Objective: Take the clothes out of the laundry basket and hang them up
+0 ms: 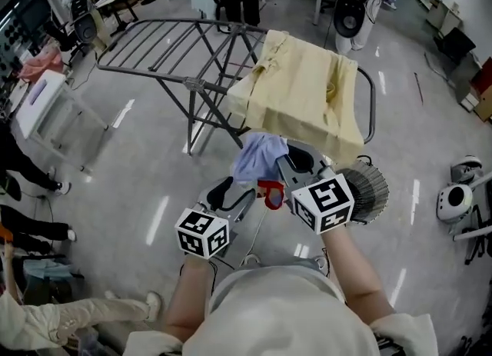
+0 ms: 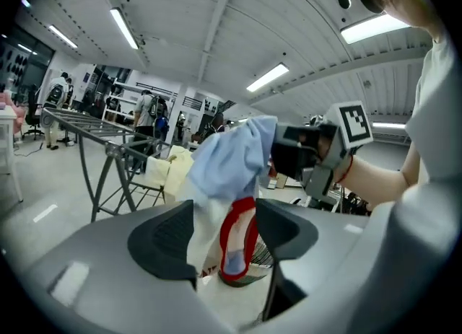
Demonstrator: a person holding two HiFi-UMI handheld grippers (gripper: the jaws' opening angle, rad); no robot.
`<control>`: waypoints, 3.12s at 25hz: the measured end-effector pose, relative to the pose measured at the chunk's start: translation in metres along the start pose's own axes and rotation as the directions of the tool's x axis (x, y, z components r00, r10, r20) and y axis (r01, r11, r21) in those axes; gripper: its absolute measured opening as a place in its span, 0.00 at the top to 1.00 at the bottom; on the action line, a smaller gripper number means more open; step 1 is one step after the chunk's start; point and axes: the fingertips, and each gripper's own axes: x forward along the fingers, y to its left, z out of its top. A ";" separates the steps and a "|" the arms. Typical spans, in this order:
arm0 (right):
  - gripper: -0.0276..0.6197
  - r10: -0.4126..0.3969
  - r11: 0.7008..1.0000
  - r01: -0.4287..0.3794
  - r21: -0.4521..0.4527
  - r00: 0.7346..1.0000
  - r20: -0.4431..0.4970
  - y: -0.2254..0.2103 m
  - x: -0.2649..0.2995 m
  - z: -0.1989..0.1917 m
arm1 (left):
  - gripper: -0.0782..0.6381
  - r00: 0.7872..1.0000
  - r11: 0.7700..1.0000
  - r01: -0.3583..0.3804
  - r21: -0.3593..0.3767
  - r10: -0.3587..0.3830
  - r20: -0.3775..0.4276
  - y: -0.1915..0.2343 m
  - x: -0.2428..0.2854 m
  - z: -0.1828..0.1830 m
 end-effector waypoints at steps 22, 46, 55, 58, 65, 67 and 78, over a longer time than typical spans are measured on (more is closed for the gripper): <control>0.95 0.289 0.957 -0.284 -0.061 0.947 0.138 0.152 0.099 0.096 | 0.52 0.912 0.897 -0.399 -0.190 0.366 -0.185 0.177 -0.111 -0.117; 0.94 0.270 0.960 -0.250 0.128 0.945 -0.182 0.095 0.156 -0.071 | 0.86 0.480 0.518 -0.852 -0.080 0.832 0.277 0.280 -0.265 0.073; 0.82 0.500 0.863 -0.433 0.260 0.807 -0.313 0.145 0.224 -0.122 | 0.86 0.492 0.565 -0.825 -0.035 0.747 0.447 0.329 -0.233 0.195; 0.80 0.584 0.811 -0.517 0.275 0.746 -0.320 0.165 0.250 -0.115 | 0.86 0.487 0.559 -0.829 -0.007 0.729 0.482 0.347 -0.230 0.232; 0.73 0.688 0.724 -0.590 0.357 0.653 -0.317 0.172 0.310 -0.102 | 0.86 0.469 0.509 -0.858 0.067 0.725 0.504 0.397 -0.222 0.280; 0.71 0.699 0.711 -0.590 0.382 0.650 -0.298 0.168 0.325 -0.100 | 0.86 0.468 0.502 -0.862 0.073 0.731 0.497 0.414 -0.219 0.286; 0.44 0.697 0.716 -0.641 0.275 0.642 -0.318 0.154 0.373 -0.097 | 0.86 0.506 0.535 -0.838 0.103 0.694 0.513 0.470 -0.189 0.309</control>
